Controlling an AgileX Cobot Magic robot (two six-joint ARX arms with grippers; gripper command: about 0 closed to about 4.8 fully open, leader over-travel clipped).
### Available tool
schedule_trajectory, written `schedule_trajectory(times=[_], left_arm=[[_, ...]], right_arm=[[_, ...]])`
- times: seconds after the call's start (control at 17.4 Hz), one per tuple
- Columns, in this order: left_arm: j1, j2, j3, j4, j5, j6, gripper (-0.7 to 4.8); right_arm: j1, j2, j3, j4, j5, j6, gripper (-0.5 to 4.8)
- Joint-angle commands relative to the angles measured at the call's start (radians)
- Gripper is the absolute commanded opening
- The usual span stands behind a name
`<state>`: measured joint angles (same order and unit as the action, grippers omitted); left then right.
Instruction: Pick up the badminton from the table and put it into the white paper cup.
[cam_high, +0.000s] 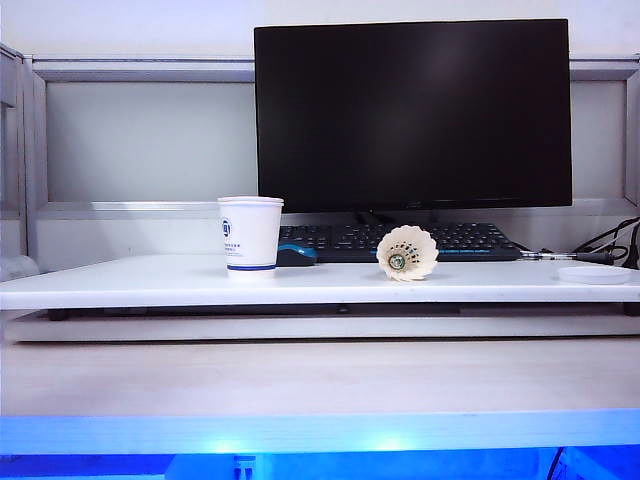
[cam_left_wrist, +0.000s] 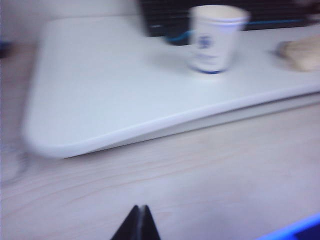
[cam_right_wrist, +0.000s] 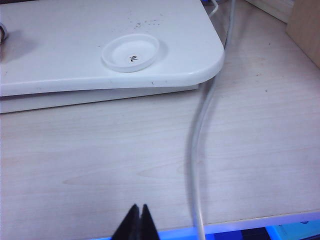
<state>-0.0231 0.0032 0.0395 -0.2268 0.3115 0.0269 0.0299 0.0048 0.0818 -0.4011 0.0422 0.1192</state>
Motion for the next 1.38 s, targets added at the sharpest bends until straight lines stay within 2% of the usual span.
schedule_trajectory(times=[0.06, 0.17, 0.4, 0.69, 1.09, 1.15, 1.26, 1.32, 1.38], left_arm=[[0.0, 0.0, 0.002, -0.003, 0.152, -0.059, -0.05], [0.0, 0.0, 0.002, -0.003, 0.197, -0.095, -0.05], [0.0, 0.0, 0.002, -0.004, 0.252, -0.094, -0.05], [0.0, 0.0, 0.002, -0.006, 0.254, -0.095, -0.05], [0.0, 0.0, 0.002, -0.035, 0.262, -0.095, -0.05], [0.0, 0.0, 0.002, -0.035, 0.262, -0.095, -0.05], [0.0, 0.0, 0.002, -0.035, 0.262, -0.095, -0.05], [-0.001, 0.0, 0.002, -0.035, 0.262, -0.095, -0.05], [-0.001, 0.0, 0.002, -0.035, 0.262, -0.095, -0.05]], right_arm=[[0.0, -0.003, 0.014, 0.071, -0.021, 0.005, -0.06], [0.0, -0.003, 0.03, 0.134, -0.022, 0.01, -0.06], [0.0, -0.003, 0.123, 0.146, -0.024, 0.047, -0.05], [0.0, 0.036, 0.242, 0.135, -0.17, 0.15, 0.43], [0.001, 0.302, 0.37, 0.175, -0.336, 0.151, 2.57], [0.005, 0.45, 0.428, 0.232, -0.36, 0.151, 3.52], [0.026, 0.534, 0.453, 0.288, -0.359, 0.152, 4.01], [0.129, 0.729, 0.461, 0.437, -0.328, 0.177, 4.08], [0.181, 0.796, 0.46, 0.481, -0.287, 0.176, 4.18]])
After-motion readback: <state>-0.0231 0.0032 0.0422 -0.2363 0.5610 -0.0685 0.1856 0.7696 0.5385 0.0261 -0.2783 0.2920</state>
